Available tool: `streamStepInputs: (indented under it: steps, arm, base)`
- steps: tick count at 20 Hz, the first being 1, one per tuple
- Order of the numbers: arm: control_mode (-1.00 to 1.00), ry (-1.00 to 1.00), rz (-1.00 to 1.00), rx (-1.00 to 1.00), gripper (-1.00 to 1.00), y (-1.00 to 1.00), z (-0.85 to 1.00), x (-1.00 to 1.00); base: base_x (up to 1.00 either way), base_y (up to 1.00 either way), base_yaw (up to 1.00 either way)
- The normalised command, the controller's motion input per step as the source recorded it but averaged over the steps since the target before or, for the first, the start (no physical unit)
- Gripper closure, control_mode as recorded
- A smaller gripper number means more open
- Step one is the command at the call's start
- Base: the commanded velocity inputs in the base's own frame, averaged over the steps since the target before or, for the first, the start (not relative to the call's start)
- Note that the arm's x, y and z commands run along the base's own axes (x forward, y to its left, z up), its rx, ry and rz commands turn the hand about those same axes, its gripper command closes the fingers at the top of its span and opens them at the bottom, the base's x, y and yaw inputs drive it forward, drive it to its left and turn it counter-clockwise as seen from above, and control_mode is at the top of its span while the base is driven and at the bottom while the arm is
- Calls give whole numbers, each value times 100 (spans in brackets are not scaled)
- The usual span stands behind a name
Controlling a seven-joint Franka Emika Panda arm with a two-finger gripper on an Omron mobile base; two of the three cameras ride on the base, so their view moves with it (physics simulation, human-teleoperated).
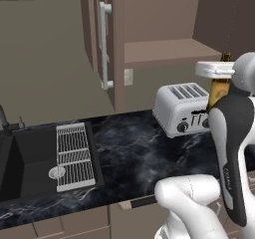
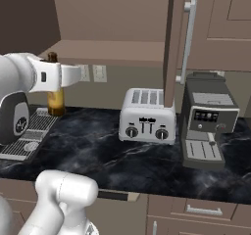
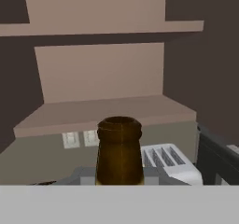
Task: Get the candle and the beer from the cabinet and move them to the dining counter.
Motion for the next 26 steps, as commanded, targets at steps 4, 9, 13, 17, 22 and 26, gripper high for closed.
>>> streamStepInputs:
  steps: [4,9,13,17,22,26]
  arm:
    - [-100,-4,5,0,100,0,5,0]
    - [-100,0,4,-1,100,0,8,-15]
    - [-100,0,0,-1,100,5,10,-16]
    - [-100,0,0,-6,100,29,6,-18]
    - [-100,0,0,-3,100,14,2,-11]
    - [-100,4,0,0,100,0,0,0]
  base:
    - [0,0,0]
    - [0,0,0]
    - [0,0,0]
    - [0,0,0]
    - [0,0,0]
    - [0,0,0]
